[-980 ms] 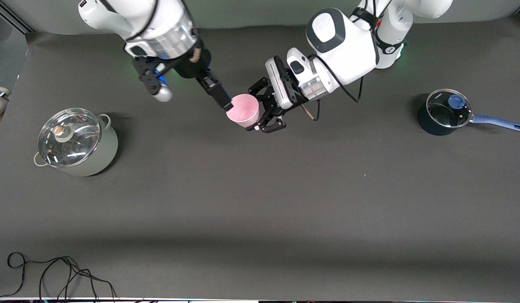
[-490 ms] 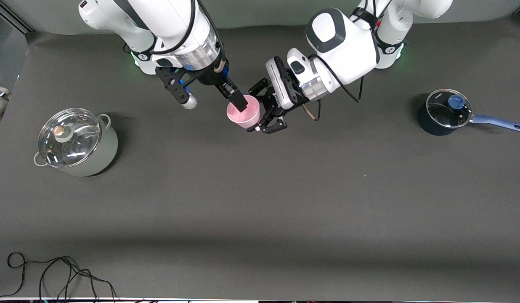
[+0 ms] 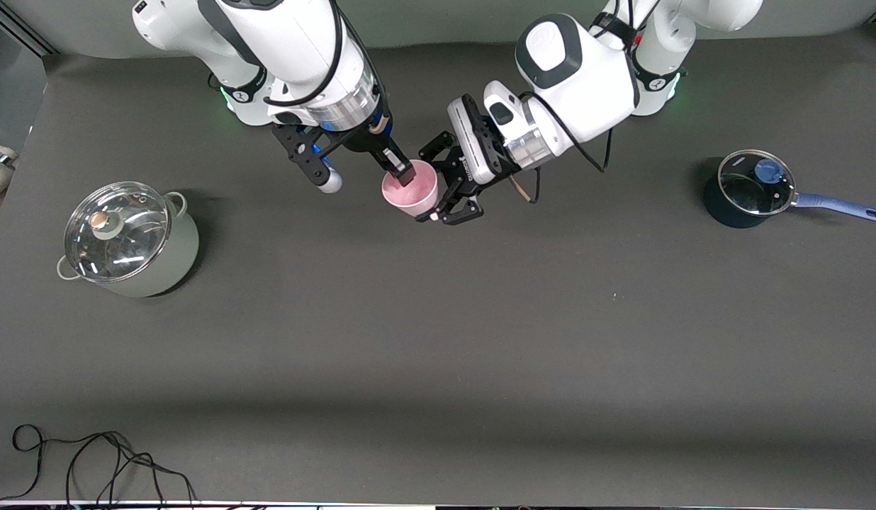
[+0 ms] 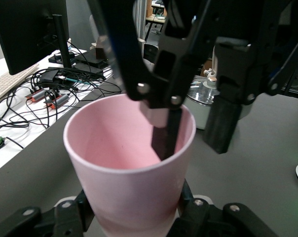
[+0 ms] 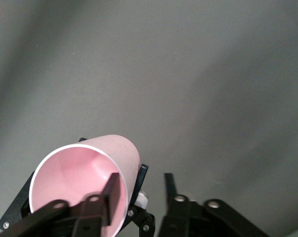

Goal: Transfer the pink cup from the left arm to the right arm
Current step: 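Close the right gripper on the pink cup rim, then open the left gripper while the right gripper pulls the cup away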

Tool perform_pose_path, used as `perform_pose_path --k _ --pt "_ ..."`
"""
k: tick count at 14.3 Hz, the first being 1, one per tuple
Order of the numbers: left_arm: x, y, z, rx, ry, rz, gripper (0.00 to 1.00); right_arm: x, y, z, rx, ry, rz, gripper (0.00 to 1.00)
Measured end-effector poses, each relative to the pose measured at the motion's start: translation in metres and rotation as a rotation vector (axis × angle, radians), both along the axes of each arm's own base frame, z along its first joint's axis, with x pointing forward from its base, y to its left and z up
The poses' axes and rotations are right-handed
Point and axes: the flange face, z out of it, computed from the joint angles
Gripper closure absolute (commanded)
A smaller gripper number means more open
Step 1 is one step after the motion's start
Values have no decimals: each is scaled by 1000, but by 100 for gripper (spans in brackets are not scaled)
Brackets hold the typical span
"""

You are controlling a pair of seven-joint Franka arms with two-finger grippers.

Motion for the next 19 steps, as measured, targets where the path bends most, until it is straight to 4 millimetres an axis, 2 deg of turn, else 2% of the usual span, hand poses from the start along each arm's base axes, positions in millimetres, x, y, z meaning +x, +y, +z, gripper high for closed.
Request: perform_pose_path --k 4,6,8,10,15,17,19 --pt "-4 -4 1 3 -10 -5 46 3 -3 1 8 -12 38 100" --pt "-4 -4 1 4 -12 -3 41 3 -3 2 9 -11 37 100" --pt "-4 -4 1 4 -13 -2 19 4 -4 2 10 -11 36 100" --pt "-2 -2 1 4 -12 2 2 5 -5 3 12 -17 43 100" --pt "10 11 -5 13 -6 32 1 16 -23 14 19 -56 119 100" --pt "20 23 -14 23 7 55 1 26 -41 17 9 -66 179 100" --pt "36 41 -27 25 44 63 1 42 -75 21 -13 -76 257 100"
